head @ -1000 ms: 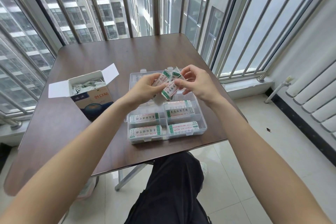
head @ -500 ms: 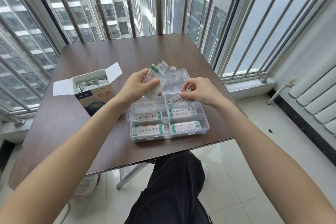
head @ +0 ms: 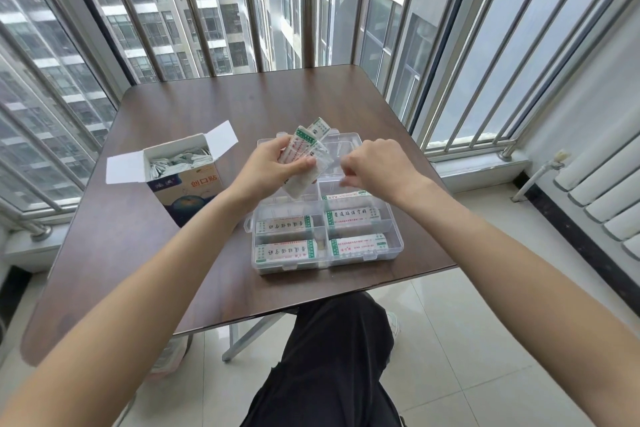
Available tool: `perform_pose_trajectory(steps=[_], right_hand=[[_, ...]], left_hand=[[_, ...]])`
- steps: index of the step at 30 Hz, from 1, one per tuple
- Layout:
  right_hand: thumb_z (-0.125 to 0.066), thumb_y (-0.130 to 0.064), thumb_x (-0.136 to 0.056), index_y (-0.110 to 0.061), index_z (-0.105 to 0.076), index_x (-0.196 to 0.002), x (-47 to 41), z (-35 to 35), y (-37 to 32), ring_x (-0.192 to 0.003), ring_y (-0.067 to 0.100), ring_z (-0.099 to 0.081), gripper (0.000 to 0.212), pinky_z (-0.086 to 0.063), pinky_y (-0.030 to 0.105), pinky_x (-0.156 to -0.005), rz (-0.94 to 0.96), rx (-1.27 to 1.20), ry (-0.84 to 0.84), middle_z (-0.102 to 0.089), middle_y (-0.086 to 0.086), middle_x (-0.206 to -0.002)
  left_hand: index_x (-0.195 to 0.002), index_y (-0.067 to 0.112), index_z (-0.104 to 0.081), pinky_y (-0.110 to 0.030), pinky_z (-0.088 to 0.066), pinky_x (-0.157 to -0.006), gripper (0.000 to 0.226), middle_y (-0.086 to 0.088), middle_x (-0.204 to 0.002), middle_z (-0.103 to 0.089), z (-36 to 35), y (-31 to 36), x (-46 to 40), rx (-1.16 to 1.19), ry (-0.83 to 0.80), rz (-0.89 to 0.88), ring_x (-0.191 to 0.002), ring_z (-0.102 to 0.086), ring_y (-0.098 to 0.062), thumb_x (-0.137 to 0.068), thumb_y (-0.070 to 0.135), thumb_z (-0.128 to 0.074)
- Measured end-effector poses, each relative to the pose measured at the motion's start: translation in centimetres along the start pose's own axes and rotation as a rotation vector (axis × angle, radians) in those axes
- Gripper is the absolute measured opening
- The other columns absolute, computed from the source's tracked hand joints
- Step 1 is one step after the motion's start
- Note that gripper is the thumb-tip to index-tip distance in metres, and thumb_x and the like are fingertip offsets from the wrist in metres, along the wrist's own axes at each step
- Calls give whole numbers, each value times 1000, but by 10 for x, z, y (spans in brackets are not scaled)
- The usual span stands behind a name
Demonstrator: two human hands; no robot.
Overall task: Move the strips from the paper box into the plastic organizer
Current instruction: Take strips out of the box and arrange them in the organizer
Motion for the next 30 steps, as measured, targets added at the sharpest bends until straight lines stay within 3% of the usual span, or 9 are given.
perform_pose_trajectory(steps=[3, 5, 8, 11, 15, 20, 23, 26, 30], right_hand=[[-63, -35, -89, -7, -65, -77, 12, -1, 19, -55, 15, -66, 30, -53, 28, -56, -245, -874, 198, -69, 5, -64], [-59, -36, -92, -4, -64, -88, 16, -13, 19, -45, 16, -61, 32, -50, 25, -45, -385, -1267, 150, -66, 9, -60], [-63, -34, -89, -7, -61, -97, 16, -26, 7, -41, 11, -55, 29, -42, 19, -40, -443, -1460, 11, -63, 7, -60], [-65, -16, -88, -2, -63, -92, 15, -30, 9, -41, 8, -55, 14, -43, 16, -41, -463, -1606, 43, -61, 7, -61], [-65, -9, -87, -2, -66, -86, 18, -34, 17, -49, 9, -63, 7, -51, 16, -48, -488, -1758, 66, -67, 4, -60], [-62, -30, -89, -2, -67, -85, 30, -38, 36, -59, 14, -67, 29, -53, 19, -52, -561, -1706, 57, -70, 9, -73], [-69, -20, -85, -8, -66, -88, 36, -35, 52, -56, 7, -58, 12, -43, 19, -50, -513, -1419, 71, -70, 4, -73], [-73, -19, -80, -17, -66, -96, 33, -36, 55, -69, 8, -60, 17, -44, 20, -63, -456, -1072, -25, -71, -3, -73], [-75, -27, -76, -25, -67, -79, 24, -35, 44, -77, 13, -60, 8, -46, 30, -69, -376, -712, -105, -63, -11, -71]], left_hand=[[-108, 14, -63, -26, -49, -78, 27, -3, -97, -68, -2, 1, -1, -21, 23, -13, -82, -60, -10, -82, 22, -70], [-110, 11, -64, -20, -49, -75, 30, -2, -96, -68, -7, 1, -3, -6, 14, -13, -79, -59, -6, -82, 21, -71], [-108, 9, -63, -11, -44, -66, 27, 7, -85, -64, -15, 6, -4, -15, -15, -38, -70, -57, 4, -83, 19, -69], [-107, 12, -62, -12, -44, -60, 21, 6, -84, -63, -21, 6, -5, -15, -43, -31, -66, -56, 4, -87, 19, -64], [-111, 14, -58, -13, -47, -57, 16, 4, -89, -63, -25, 3, -4, 23, -78, 12, -66, -59, 4, -96, 15, -51], [-115, 6, -53, -19, -54, -58, 20, -3, -96, -66, -18, 2, -2, 91, -83, 33, -71, -68, -6, -95, 9, -52], [-116, 5, -51, -19, -54, -55, 25, -5, -98, -67, -10, 1, -2, 142, -52, 46, -70, -70, -11, -92, 7, -56], [-115, 5, -50, -19, -53, -53, 25, -3, -96, -67, -8, 1, -1, 145, -46, 50, -68, -71, -12, -91, 6, -57], [-116, 4, -50, -18, -53, -53, 25, -4, -96, -67, -10, 1, 0, 112, -51, 45, -68, -71, -12, -91, 6, -57]])
Point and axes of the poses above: each hand's wrist, its own x-axis away from the middle knuckle, its own z-axis out of the back of the hand, y = z × x, the point moved 7 cm from there along -x, towards the middle knuckle
